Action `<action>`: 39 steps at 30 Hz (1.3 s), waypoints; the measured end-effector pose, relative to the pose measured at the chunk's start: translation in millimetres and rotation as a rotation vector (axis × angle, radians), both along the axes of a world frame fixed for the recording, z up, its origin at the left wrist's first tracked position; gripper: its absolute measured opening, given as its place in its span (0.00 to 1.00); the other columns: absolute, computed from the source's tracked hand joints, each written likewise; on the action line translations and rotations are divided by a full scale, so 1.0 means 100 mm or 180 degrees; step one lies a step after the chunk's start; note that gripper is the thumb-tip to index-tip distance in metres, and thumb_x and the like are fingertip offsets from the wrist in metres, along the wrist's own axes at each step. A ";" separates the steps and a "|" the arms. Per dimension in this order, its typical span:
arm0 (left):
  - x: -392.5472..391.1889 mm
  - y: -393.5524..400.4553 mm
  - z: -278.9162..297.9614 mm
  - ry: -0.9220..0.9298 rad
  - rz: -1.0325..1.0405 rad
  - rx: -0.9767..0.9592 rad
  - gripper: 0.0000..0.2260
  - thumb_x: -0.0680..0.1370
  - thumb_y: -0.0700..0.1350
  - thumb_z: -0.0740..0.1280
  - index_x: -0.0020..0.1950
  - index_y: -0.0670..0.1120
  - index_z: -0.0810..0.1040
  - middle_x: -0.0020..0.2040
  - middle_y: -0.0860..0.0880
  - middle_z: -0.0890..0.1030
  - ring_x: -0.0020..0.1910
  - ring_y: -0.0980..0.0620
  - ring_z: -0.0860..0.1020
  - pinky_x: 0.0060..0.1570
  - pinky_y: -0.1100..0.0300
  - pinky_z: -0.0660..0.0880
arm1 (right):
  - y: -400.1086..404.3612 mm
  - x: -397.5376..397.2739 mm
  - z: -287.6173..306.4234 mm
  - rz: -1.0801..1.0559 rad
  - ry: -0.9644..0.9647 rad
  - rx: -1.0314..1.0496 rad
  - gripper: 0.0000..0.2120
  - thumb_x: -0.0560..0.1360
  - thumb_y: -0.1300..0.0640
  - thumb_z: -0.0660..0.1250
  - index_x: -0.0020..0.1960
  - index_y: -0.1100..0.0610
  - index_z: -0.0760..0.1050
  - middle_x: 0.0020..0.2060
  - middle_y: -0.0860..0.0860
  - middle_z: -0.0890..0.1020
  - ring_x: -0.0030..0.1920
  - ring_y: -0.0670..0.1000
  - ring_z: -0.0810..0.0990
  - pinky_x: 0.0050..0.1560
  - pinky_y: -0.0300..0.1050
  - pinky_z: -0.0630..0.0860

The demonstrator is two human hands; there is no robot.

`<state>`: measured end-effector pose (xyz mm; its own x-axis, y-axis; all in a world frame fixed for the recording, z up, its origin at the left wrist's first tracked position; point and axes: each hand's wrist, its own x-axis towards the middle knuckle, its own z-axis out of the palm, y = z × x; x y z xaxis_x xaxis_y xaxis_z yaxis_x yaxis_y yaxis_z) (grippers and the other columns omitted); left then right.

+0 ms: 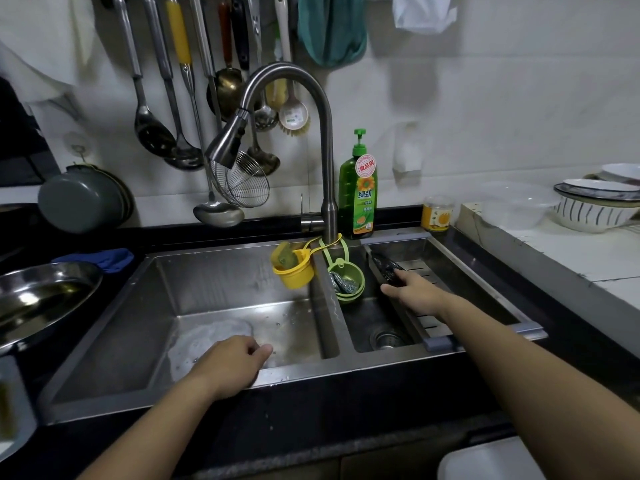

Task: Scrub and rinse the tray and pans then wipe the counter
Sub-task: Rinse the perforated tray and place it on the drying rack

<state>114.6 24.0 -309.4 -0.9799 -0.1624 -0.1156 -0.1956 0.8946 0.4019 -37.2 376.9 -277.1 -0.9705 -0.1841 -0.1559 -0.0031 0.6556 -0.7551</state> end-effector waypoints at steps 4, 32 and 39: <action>0.00 0.00 -0.01 0.0003 0.0016 0.0034 0.18 0.81 0.65 0.60 0.44 0.55 0.81 0.43 0.58 0.82 0.46 0.57 0.78 0.52 0.55 0.76 | -0.02 0.01 0.00 -0.0065 0.0044 0.0027 0.31 0.82 0.48 0.65 0.79 0.60 0.61 0.73 0.56 0.71 0.72 0.57 0.70 0.71 0.48 0.66; 0.00 0.09 0.07 -0.0139 0.0170 0.0086 0.21 0.82 0.64 0.60 0.41 0.51 0.80 0.42 0.54 0.82 0.45 0.55 0.79 0.47 0.57 0.74 | -0.07 -0.26 -0.02 -0.1942 0.0291 -0.1829 0.08 0.77 0.68 0.67 0.49 0.56 0.78 0.47 0.56 0.84 0.42 0.56 0.86 0.40 0.50 0.85; 0.05 0.13 0.13 -0.0195 0.0213 0.0042 0.21 0.82 0.63 0.60 0.41 0.50 0.80 0.41 0.54 0.82 0.45 0.55 0.79 0.45 0.58 0.73 | -0.18 -0.20 0.02 -0.1664 0.0312 -0.1871 0.08 0.78 0.68 0.67 0.53 0.57 0.79 0.49 0.55 0.84 0.45 0.56 0.86 0.34 0.45 0.81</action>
